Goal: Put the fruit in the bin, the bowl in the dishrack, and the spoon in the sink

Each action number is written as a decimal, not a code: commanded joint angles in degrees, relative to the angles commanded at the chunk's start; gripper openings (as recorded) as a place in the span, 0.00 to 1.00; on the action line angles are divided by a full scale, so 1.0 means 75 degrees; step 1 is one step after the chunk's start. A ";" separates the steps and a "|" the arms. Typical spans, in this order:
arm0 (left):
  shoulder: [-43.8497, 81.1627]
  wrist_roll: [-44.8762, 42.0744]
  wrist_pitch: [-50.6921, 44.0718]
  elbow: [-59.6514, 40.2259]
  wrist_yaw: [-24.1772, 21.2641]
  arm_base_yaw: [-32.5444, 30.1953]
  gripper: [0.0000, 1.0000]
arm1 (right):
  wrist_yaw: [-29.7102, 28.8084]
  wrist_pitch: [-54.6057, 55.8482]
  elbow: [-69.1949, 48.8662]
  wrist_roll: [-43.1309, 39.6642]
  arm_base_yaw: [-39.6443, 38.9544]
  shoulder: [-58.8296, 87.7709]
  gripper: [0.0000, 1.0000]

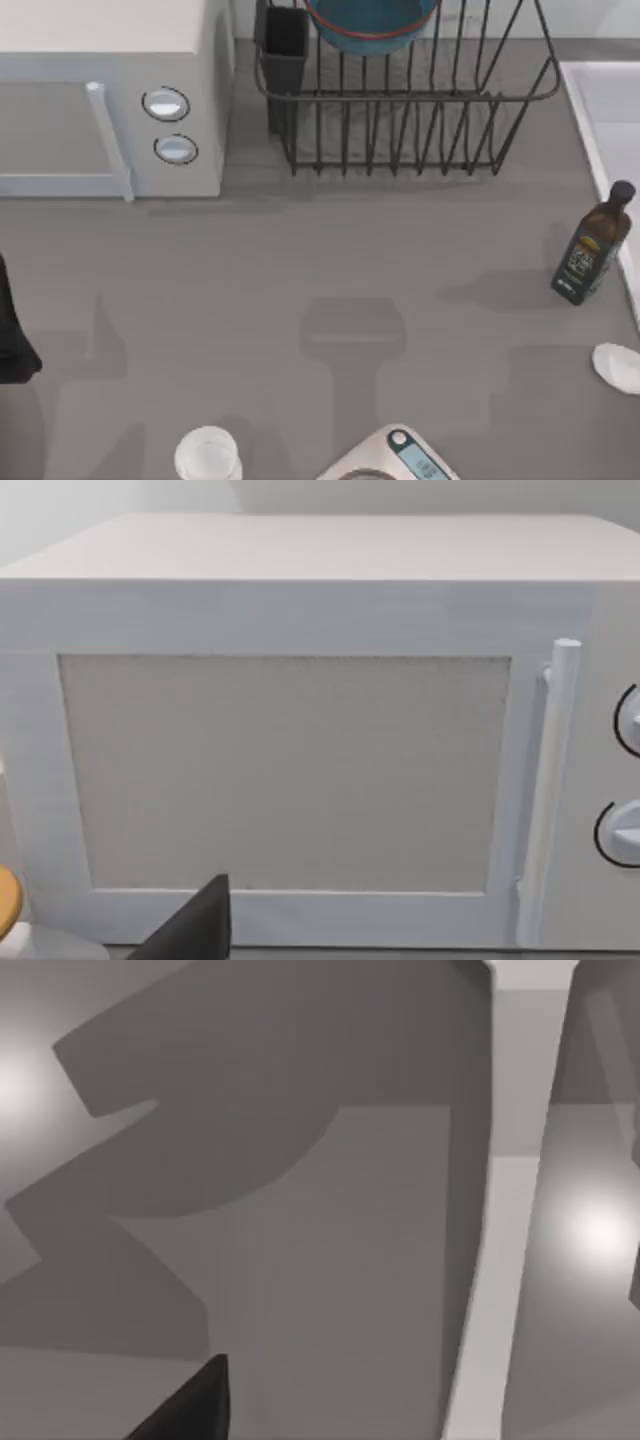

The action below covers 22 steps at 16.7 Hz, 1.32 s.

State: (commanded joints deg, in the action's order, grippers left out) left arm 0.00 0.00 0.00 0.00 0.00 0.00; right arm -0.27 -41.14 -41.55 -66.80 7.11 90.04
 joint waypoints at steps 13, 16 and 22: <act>0.0000 0.0000 0.0000 0.0000 0.0000 0.0000 1.00 | 0.0000 0.0989 0.0559 0.0005 0.0003 0.0494 0.62; 0.0000 0.0000 0.0000 0.0000 0.0000 0.0000 1.00 | 0.0000 0.0989 0.0559 0.0005 0.0003 0.0494 0.40; 0.0000 0.0000 0.0000 0.0000 0.0000 0.0000 1.00 | 0.0000 0.0989 0.0559 0.0005 0.0003 0.0494 0.00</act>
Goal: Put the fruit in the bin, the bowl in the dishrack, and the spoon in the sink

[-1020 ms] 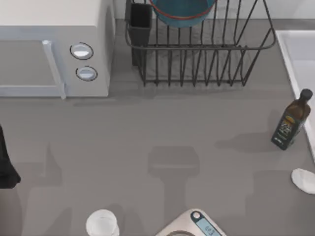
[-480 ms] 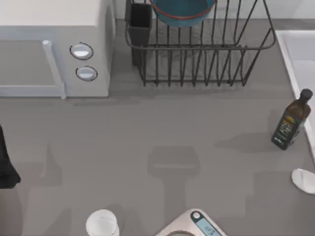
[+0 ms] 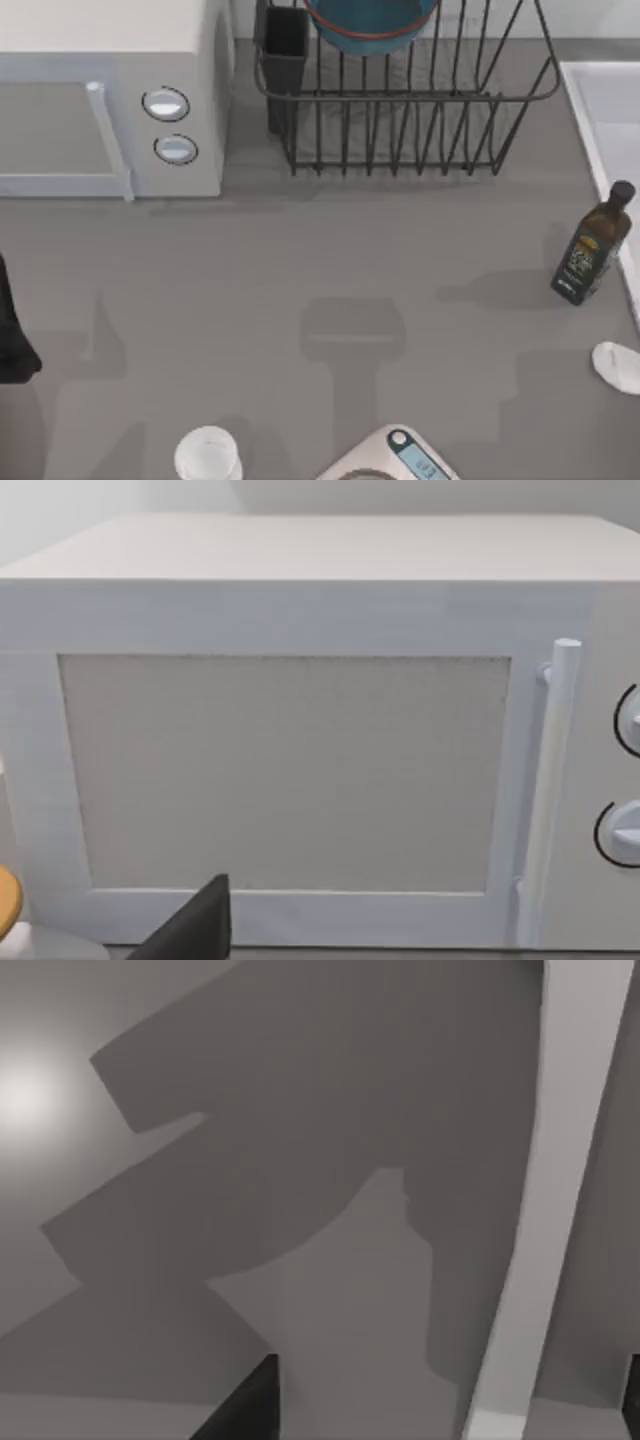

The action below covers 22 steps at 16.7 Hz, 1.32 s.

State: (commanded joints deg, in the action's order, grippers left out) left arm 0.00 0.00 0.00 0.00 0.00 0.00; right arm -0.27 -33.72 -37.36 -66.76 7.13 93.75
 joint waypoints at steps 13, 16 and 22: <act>0.0000 0.0000 0.0000 0.0000 0.0000 0.0000 1.00 | 0.0055 -0.1712 -0.0908 0.0205 -0.0031 -0.0818 0.00; 0.0000 0.0000 0.0000 0.0000 0.0000 0.0000 1.00 | 0.0055 -0.3066 -0.1611 0.0180 -0.0022 -0.1239 0.00; 0.0000 0.0000 0.0000 0.0000 0.0000 0.0000 1.00 | 0.0052 -0.4254 -0.2429 0.0229 0.0005 -0.1848 0.00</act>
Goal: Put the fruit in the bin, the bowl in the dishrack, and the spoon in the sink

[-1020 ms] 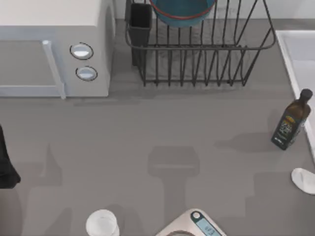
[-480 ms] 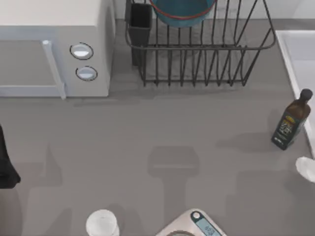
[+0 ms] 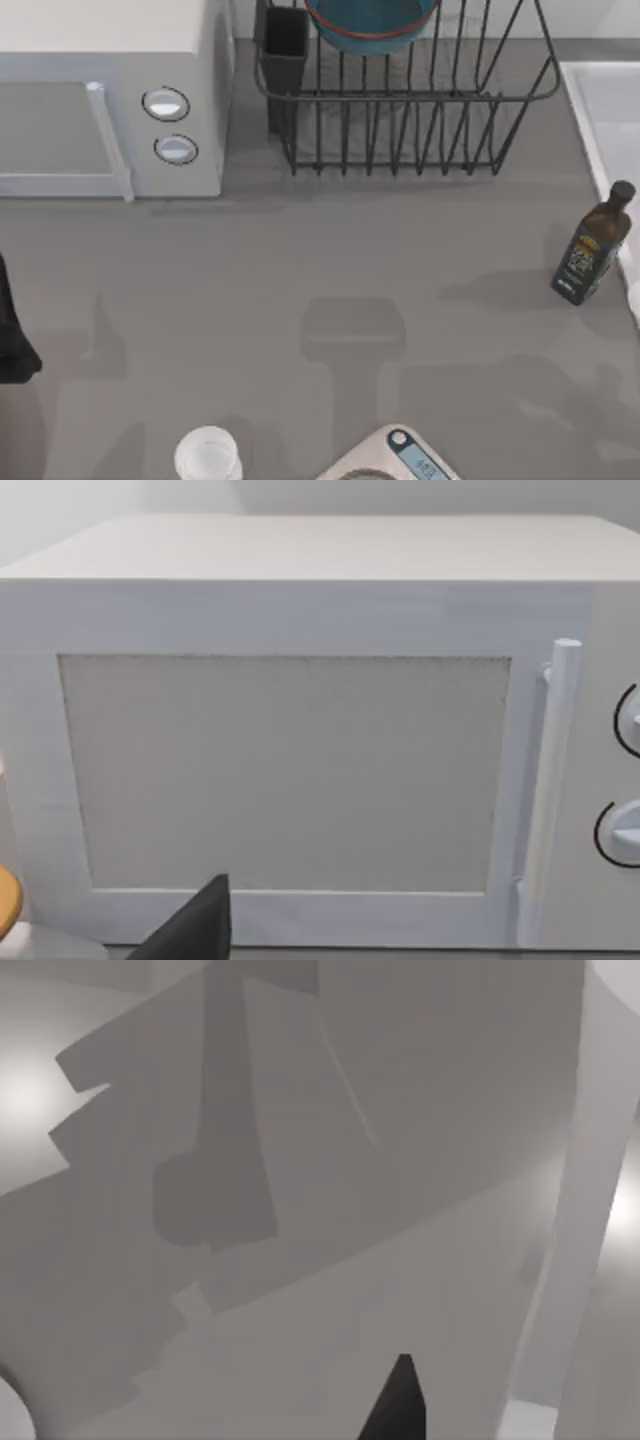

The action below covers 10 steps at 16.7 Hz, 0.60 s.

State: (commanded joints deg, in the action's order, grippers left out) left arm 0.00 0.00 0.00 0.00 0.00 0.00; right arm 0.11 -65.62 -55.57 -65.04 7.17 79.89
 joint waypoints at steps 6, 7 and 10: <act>0.0000 0.0000 0.0000 0.0000 0.0000 0.0000 1.00 | -0.0016 -0.0112 -0.0218 0.0081 0.0093 0.0222 0.00; 0.0000 0.0000 0.0000 0.0000 0.0000 0.0000 1.00 | -0.0028 -0.0254 -0.0459 0.0124 0.0190 0.0411 0.00; 0.0000 0.0000 0.0000 0.0000 0.0000 0.0000 1.00 | -0.0090 -0.0888 -0.1660 0.0282 0.0558 0.1330 0.00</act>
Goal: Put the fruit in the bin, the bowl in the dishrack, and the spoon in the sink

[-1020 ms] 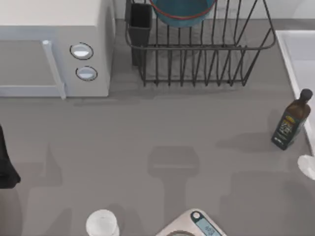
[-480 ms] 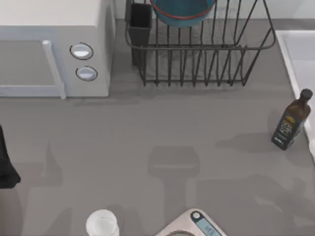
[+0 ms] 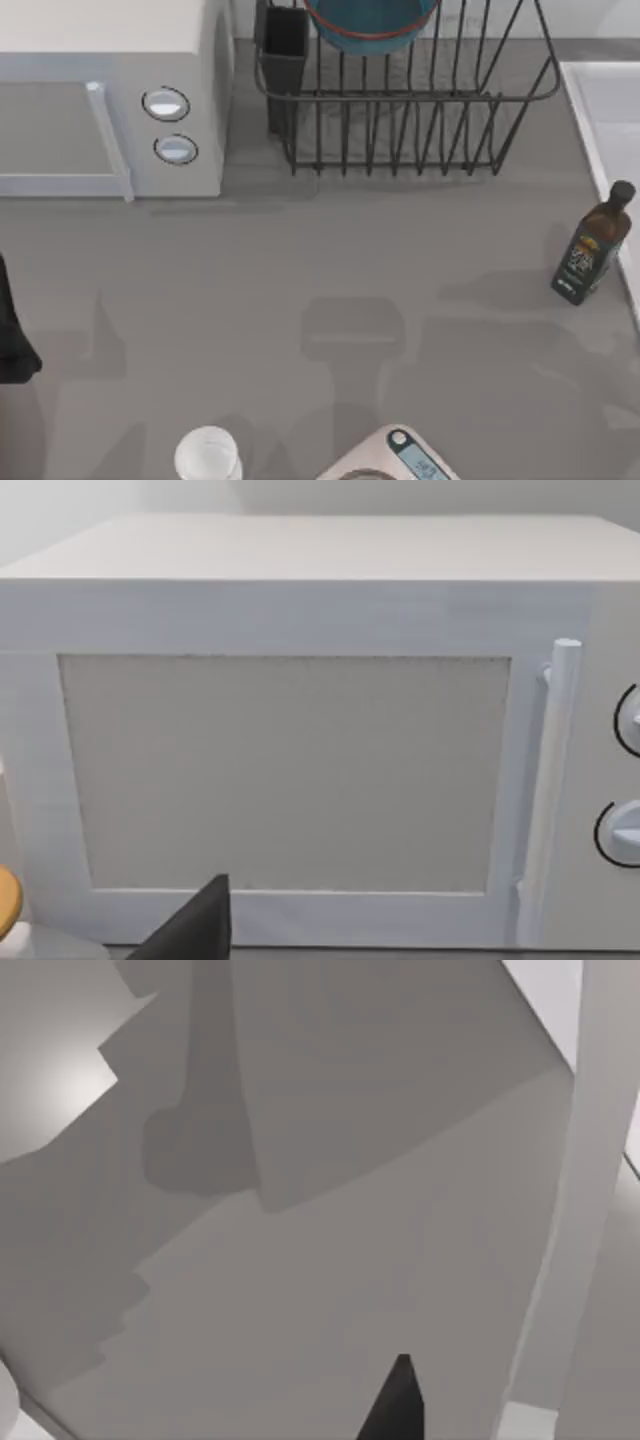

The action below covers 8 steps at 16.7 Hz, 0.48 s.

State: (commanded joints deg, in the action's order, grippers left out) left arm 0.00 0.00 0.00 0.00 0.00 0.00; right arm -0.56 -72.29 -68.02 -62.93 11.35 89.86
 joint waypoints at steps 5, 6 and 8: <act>0.0000 0.0000 0.0000 0.0000 0.0000 0.0000 1.00 | -0.0093 -0.1531 -0.3547 0.0119 0.0541 0.2723 0.00; 0.0000 0.0000 0.0000 0.0000 0.0000 0.0000 1.00 | -0.0101 -0.1830 -0.4477 0.0125 0.0596 0.3345 0.00; 0.0000 0.0000 0.0000 0.0000 0.0000 0.0000 1.00 | -0.0105 -0.2349 -0.6439 0.0131 0.0639 0.4567 0.00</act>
State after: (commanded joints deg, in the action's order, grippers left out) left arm 0.00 0.00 0.00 0.00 0.00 0.00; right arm -1.35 -89.90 -116.32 -61.95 16.14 124.12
